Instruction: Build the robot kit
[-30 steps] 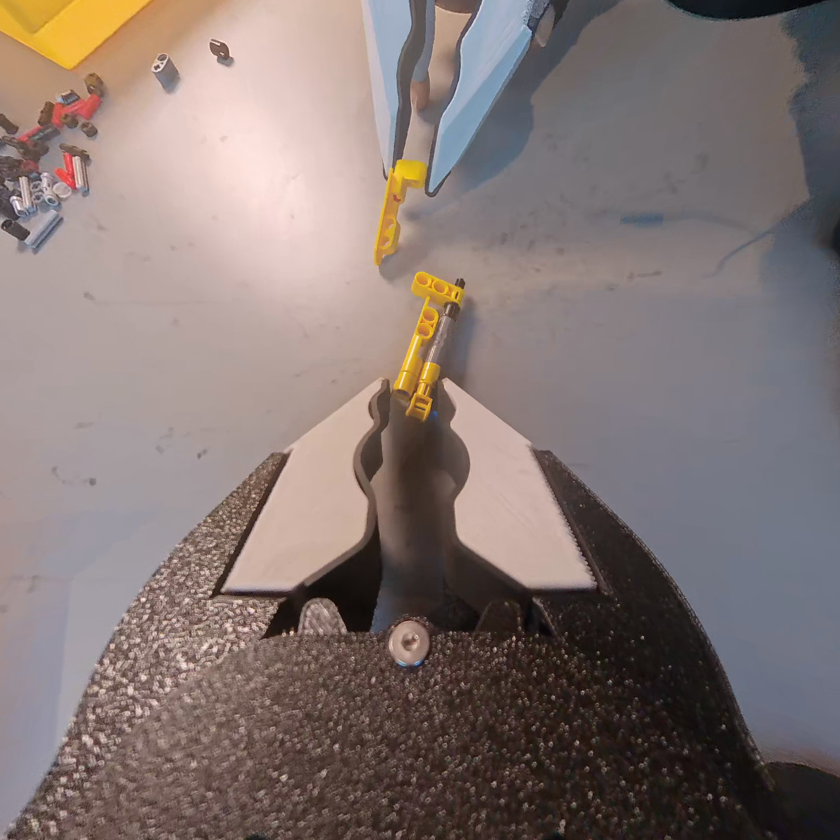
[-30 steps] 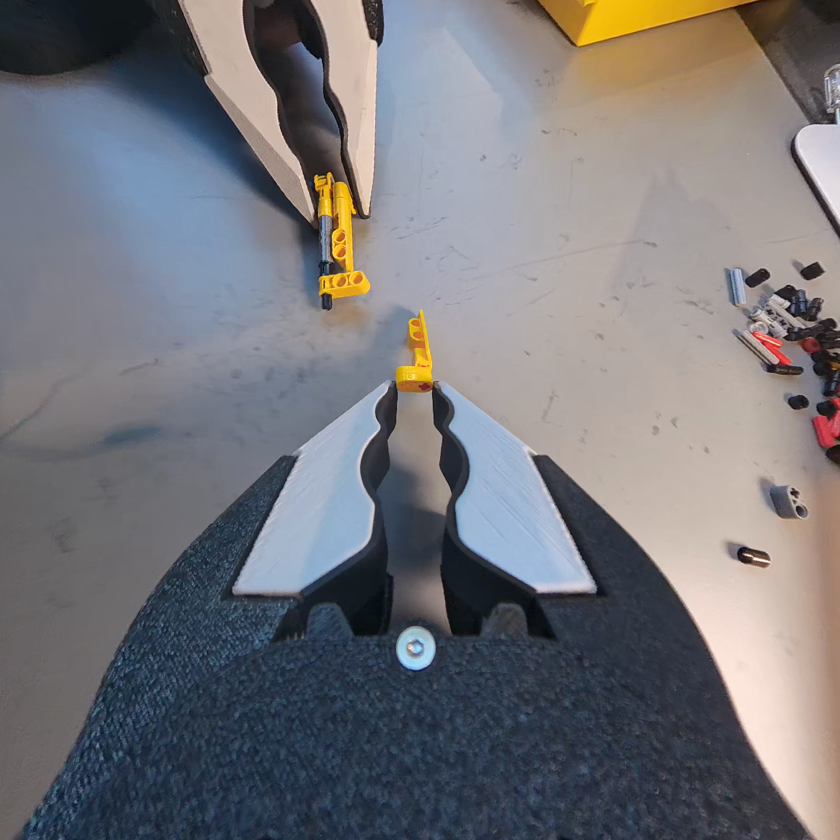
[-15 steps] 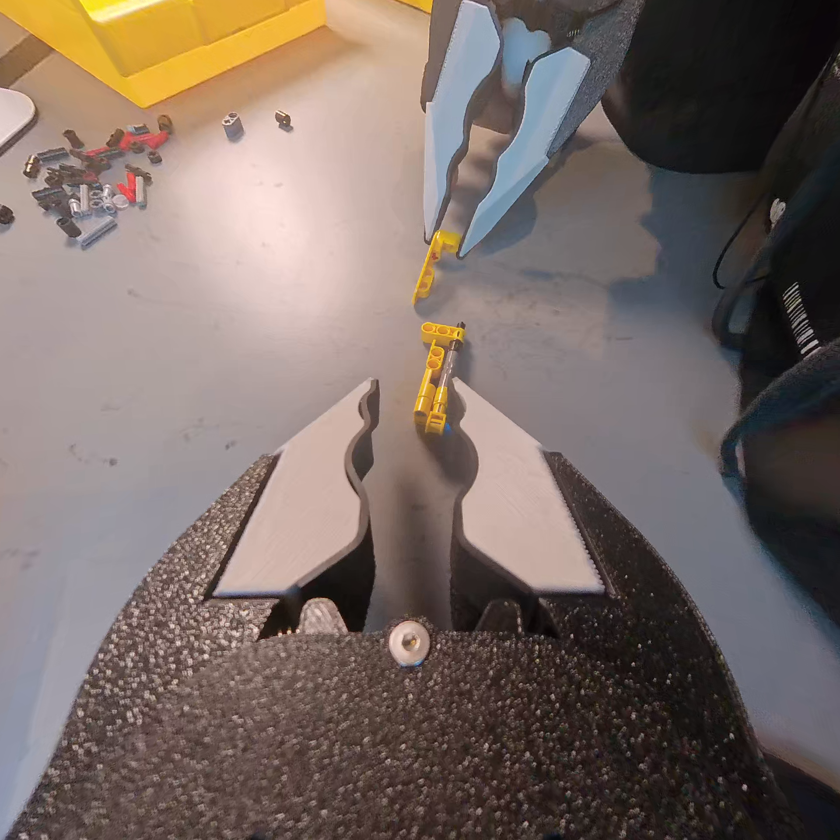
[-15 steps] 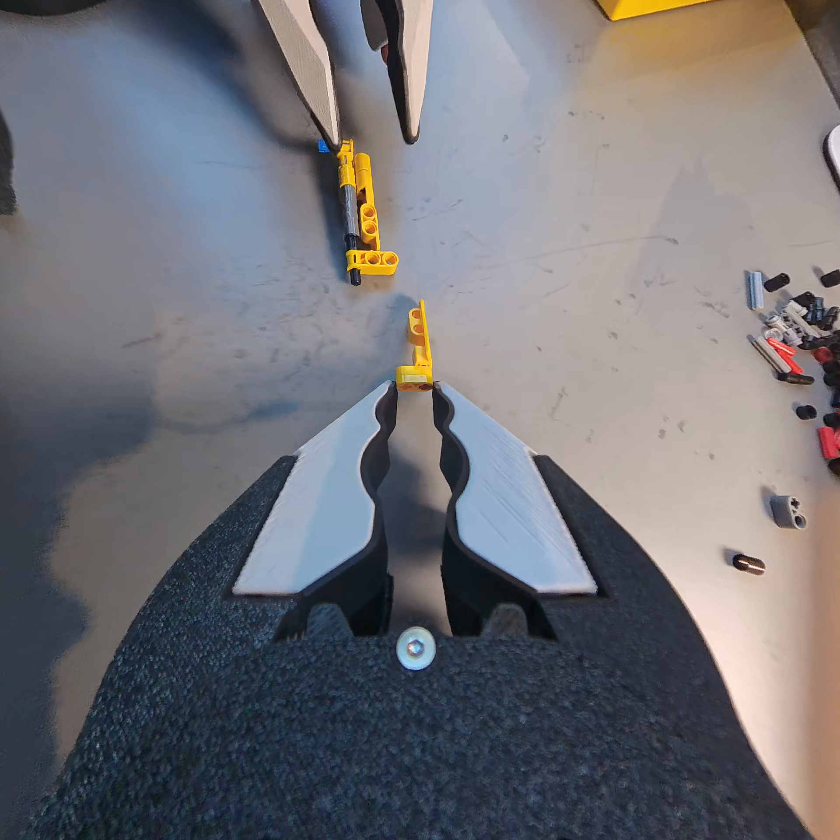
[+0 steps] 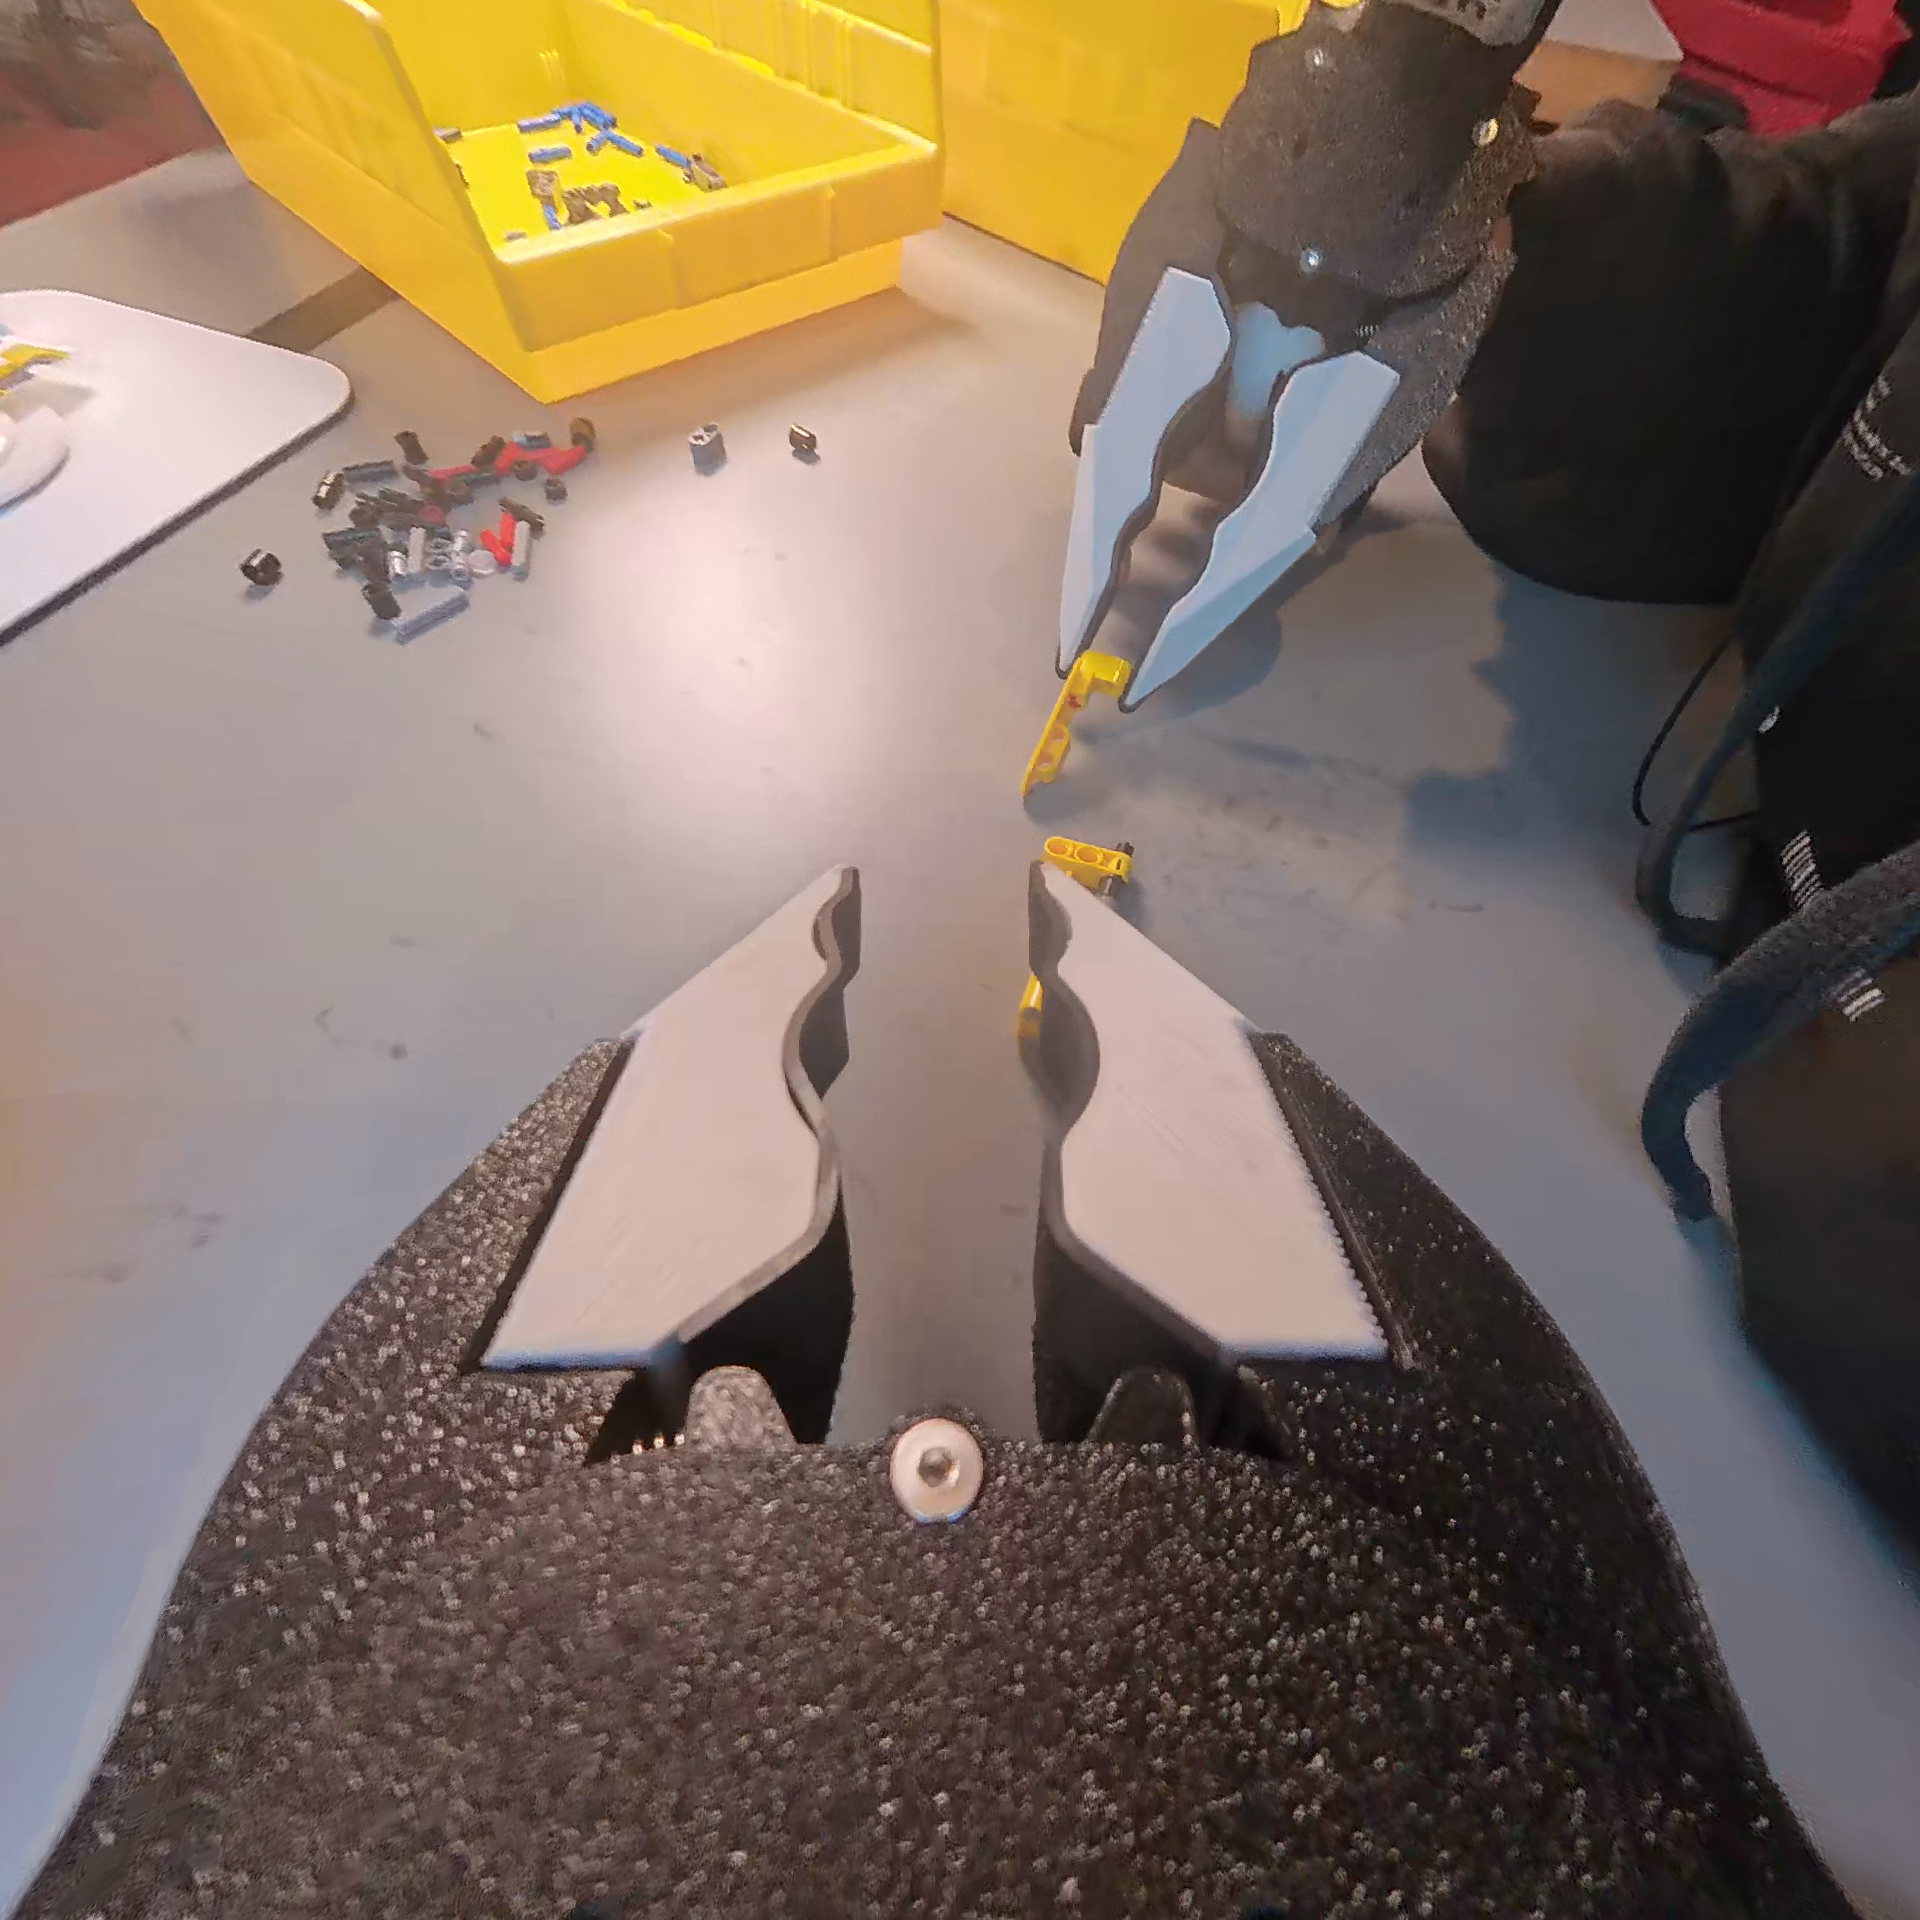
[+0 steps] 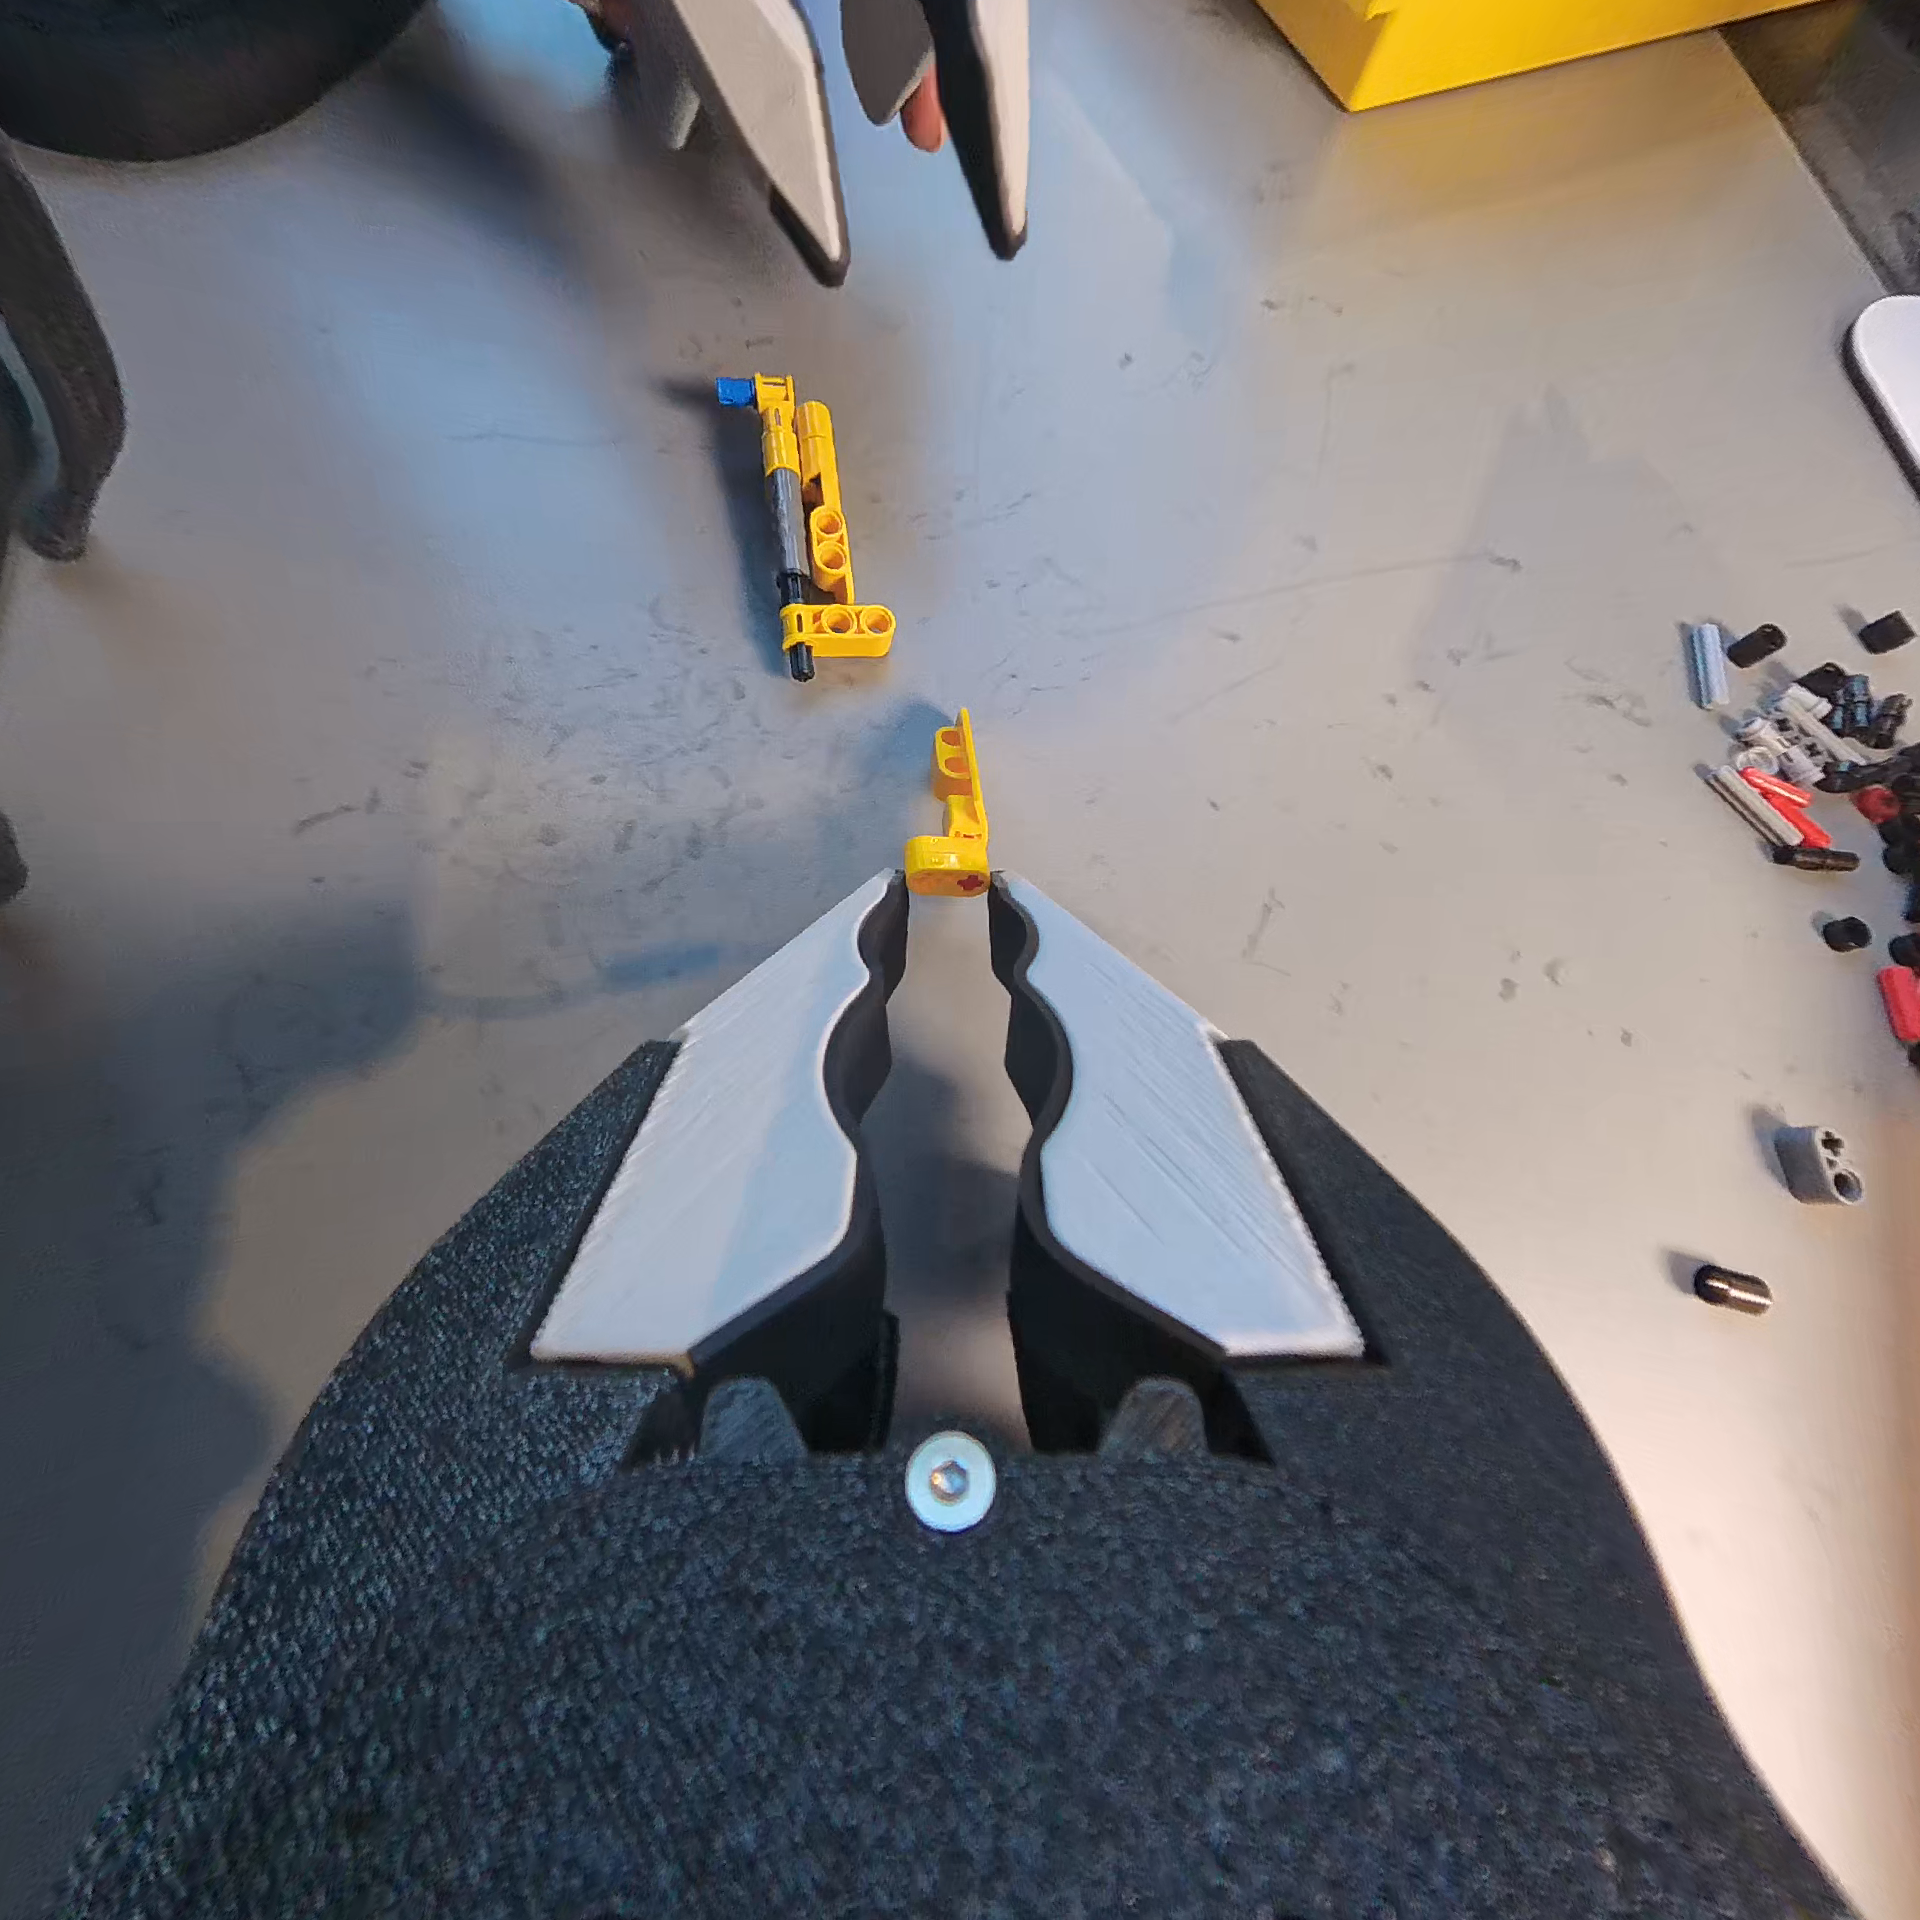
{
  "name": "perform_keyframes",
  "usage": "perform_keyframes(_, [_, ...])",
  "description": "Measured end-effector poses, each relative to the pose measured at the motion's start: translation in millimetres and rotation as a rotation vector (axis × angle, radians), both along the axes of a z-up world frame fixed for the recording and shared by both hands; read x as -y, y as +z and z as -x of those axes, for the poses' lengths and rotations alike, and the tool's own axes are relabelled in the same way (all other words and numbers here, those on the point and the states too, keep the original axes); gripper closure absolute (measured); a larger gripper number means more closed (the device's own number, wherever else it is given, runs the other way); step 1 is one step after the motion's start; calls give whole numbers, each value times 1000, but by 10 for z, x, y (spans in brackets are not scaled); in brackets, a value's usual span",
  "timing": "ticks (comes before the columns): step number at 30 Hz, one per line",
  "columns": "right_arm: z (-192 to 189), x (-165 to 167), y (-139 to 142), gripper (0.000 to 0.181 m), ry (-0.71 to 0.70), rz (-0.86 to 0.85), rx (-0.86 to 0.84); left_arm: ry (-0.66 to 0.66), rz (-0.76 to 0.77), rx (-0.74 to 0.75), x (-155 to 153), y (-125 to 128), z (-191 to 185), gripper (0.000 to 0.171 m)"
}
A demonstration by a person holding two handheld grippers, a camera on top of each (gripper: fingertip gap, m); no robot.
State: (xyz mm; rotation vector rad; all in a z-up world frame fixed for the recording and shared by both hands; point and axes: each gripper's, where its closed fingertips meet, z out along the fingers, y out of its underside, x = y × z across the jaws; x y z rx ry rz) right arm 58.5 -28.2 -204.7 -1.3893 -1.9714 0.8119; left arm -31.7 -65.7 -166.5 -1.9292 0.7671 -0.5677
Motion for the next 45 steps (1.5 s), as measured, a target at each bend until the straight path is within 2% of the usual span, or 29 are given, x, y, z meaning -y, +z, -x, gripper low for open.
perform_keyframes(15, [5, -9, 14, 166, -6, 20, -11, 28, -17, -1, -36, 18, 37, 138])
perform_keyframes(25, [16, -58, 125, 166, -48, 186, -38, -2, -64, -66, -14, 22, -93, 140])
perform_keyframes(28, [49, 1, 236, 166, -26, 294, -66, -13, -91, -66, -30, 66, -172, 141])
perform_keyframes(32, [98, 85, 442, 166, 8, 518, -95, -41, -123, -57, -48, 117, -316, 140])
perform_keyframes(37, [117, 230, 655, 166, 40, 785, -117, -91, -195, -139, -11, 124, -529, 143])
perform_keyframes(40, [129, 286, 735, 166, 48, 882, -137, -109, -197, -83, 33, 213, -650, 150])
perform_keyframes(45, [103, 361, 804, 166, 78, 920, -162, -113, -124, 79, 65, 350, -714, 152])
